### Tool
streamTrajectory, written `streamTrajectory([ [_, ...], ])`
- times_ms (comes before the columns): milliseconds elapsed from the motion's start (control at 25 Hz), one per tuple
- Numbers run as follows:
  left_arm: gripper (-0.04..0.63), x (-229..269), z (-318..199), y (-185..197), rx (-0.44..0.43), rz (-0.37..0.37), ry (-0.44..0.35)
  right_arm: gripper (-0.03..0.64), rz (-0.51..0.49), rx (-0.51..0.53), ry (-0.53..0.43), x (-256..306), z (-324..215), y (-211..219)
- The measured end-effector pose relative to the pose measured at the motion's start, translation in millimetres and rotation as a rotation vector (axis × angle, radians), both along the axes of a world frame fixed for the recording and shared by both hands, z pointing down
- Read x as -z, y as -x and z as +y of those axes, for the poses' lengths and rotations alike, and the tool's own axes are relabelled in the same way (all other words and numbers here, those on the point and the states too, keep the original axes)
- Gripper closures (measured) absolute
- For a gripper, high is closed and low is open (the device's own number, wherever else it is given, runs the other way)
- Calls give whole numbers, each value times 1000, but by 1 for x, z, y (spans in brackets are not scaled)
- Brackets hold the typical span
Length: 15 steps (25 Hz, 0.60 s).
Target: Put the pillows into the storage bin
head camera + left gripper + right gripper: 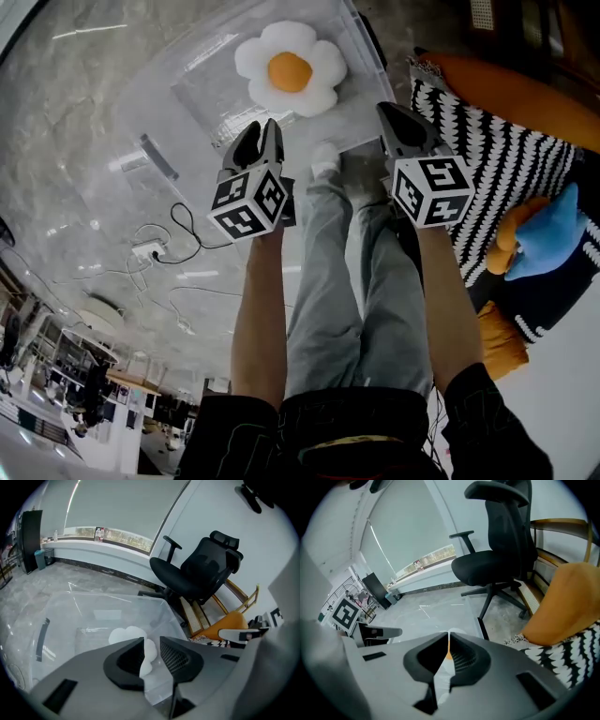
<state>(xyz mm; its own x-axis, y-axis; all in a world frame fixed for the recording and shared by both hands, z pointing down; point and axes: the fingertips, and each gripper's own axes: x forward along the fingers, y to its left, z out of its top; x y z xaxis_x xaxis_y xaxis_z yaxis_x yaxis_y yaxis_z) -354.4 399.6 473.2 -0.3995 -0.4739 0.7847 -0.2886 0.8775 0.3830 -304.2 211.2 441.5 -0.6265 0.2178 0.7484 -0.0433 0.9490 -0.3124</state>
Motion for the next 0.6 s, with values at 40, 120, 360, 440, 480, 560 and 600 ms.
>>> streamTrajectory([
  [40, 505, 2, -8, -2, -10, 3, -6, 603, -12, -7, 7, 4, -3, -4],
  [120, 574, 9, -26, -5, -34, 13, -24, 609, -31, -33, 31, 13, -9, -12],
  [360, 598, 34, -76, -22, -143, 10, -72, 614, -68, -128, 116, 29, -16, -40],
  [440, 598, 42, -95, -32, -196, -5, -78, 615, -106, -153, 185, 42, -18, -51],
  [480, 598, 47, -104, -38, -221, -8, -78, 615, -133, -159, 224, 52, -21, -56],
  [560, 598, 55, -122, -50, -270, -13, -76, 615, -182, -163, 266, 71, -28, -65],
  [600, 598, 58, -129, -55, -292, -15, -76, 615, -199, -167, 270, 77, -33, -69],
])
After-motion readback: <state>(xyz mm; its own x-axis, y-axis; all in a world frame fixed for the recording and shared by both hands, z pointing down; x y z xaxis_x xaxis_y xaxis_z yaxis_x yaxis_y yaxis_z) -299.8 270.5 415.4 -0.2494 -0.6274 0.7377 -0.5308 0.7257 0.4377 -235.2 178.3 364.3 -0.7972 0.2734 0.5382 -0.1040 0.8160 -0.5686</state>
